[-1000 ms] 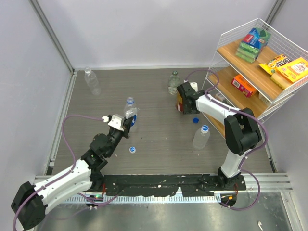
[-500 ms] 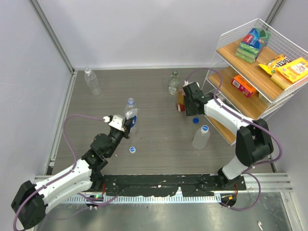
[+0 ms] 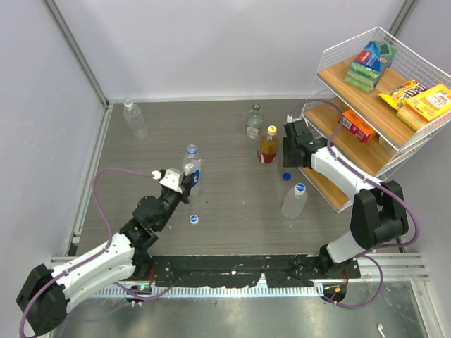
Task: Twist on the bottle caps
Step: Pick up the bottle cap from the center of the board.
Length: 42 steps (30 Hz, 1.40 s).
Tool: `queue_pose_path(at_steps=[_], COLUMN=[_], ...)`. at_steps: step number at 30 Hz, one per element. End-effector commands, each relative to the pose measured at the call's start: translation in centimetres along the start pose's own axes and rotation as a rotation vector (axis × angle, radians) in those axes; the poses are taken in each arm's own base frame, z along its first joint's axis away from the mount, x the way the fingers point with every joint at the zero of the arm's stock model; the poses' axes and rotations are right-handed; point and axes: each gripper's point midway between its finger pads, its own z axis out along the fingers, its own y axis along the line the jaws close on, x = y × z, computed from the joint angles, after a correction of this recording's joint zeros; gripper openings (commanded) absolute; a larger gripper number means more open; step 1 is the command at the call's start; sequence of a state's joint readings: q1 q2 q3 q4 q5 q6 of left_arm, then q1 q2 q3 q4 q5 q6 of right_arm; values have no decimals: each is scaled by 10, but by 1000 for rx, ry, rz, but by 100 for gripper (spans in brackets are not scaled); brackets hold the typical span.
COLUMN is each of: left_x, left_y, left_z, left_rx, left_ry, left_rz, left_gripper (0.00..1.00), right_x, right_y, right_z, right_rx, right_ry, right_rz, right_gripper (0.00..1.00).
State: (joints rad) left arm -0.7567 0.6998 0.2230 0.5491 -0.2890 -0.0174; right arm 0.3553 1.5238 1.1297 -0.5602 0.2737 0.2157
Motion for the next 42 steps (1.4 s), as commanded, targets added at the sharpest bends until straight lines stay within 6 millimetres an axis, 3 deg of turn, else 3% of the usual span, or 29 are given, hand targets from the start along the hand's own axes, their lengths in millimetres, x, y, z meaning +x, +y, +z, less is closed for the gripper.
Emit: queue_pose_path(at_steps=[1,8,24,29,32,37,42], left_x=[-18,-18,-20,-21,-20,-20,-19], left_y=[5,5,5,6,6,6,5], left_z=[2,1,-1,-2,-2,-3,-2], left_rx=[-21,-19,-18,-20,-20,-21,-18], left_ry=[-73,-74,-83,-89,-88,-87,-83], left_rz=[-9,-9,-12,-14,-13,-13,-12], left_gripper=[0,0,0,0,0,0,0], right_x=[0,27,45,57,65,65,70], right_y=[-4,-9,-2,-7,-12,-15,-13], right_z=[3,22,65,68,69,59,63], right_rx=[-42,-46,-56,-27,-3,2,-14], right_ry=[-17,48,99,119,141,143,140], right_rz=[69,91,149,139,128,114,114], right_gripper=[41,40,31,31,25,24,25])
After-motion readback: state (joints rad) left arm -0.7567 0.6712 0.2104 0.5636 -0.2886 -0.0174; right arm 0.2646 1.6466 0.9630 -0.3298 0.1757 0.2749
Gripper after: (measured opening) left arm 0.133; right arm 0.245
